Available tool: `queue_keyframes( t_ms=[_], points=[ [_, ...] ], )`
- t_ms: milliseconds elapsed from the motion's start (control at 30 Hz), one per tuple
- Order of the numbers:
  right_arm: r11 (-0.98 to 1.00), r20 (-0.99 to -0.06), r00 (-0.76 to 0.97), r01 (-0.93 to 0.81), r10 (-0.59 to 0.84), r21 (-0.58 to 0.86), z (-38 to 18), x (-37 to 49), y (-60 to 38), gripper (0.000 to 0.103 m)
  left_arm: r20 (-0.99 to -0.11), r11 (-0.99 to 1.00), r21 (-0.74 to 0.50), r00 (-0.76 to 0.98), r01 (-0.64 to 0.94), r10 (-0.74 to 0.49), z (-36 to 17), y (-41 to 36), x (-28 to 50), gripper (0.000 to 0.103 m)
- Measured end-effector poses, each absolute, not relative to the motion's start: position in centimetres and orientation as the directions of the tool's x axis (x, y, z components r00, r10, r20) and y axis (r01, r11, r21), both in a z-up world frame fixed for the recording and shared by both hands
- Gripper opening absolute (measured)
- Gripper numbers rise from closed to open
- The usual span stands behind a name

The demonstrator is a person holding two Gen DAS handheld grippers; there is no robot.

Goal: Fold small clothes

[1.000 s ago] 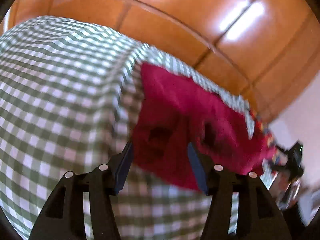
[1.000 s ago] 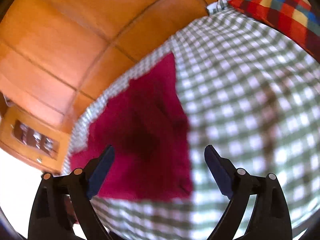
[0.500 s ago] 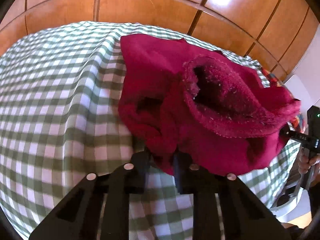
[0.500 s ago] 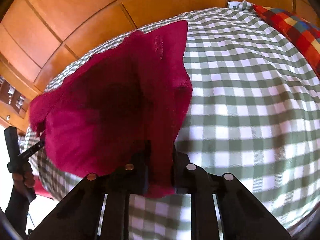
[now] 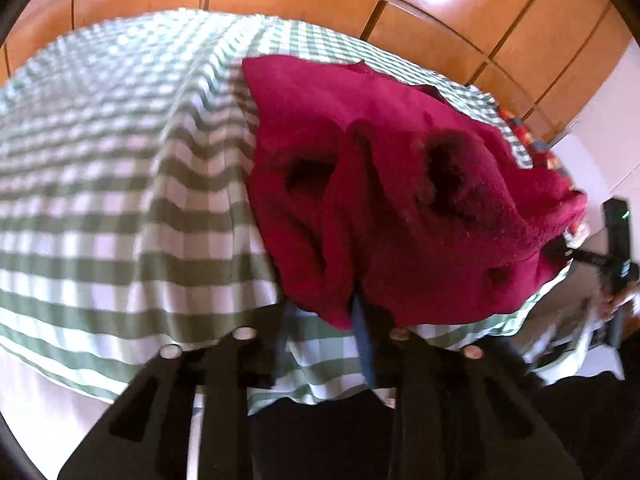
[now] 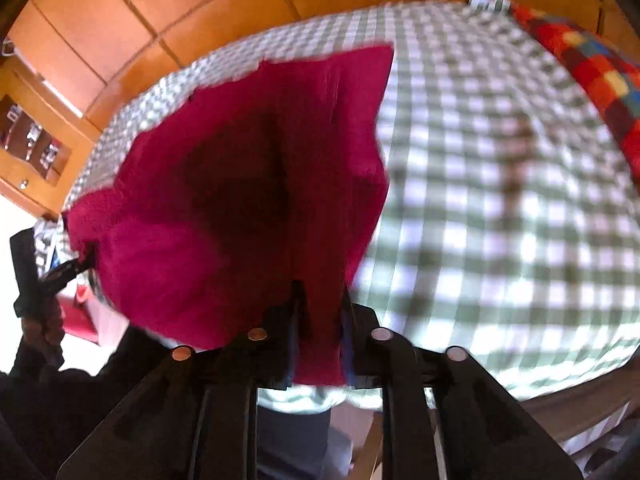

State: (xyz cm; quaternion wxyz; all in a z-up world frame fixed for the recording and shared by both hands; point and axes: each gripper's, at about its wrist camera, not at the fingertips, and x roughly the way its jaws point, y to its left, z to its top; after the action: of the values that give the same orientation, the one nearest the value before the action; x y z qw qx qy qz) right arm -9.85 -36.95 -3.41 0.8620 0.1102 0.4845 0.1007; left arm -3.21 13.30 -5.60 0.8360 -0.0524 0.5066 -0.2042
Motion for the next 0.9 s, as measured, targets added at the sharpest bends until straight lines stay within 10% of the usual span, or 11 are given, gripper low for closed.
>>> queue_keyframes(
  t_ms=[367,467,633,900],
  points=[
    [0.975,-0.785,0.578,-0.141,0.222,0.171,-1.7,-1.7,-34.4,0.037,-0.789,0.864,-0.03,0.519,0.502,-0.329,-2.0,7.2,0.5,0.044],
    [0.977,-0.776,0.593,-0.121,0.215,0.178,-1.4,-0.4,-34.4,0.012,-0.763,0.884,-0.122,0.527,0.451,-0.374,-1.2,8.3,2.8,0.044],
    [0.983,-0.796,0.583,-0.025,0.162,0.181,-2.9,0.4,-35.7,0.008,-0.747,0.927,-0.334,0.552,0.172,-0.371,-0.9,14.0,7.7,0.044],
    [0.977,-0.795,0.578,-0.024,0.187,0.213,-3.7,0.8,-35.8,0.008,-0.76,0.897,-0.134,0.537,0.42,-0.365,-0.4,13.7,5.4,0.049]
  ],
)
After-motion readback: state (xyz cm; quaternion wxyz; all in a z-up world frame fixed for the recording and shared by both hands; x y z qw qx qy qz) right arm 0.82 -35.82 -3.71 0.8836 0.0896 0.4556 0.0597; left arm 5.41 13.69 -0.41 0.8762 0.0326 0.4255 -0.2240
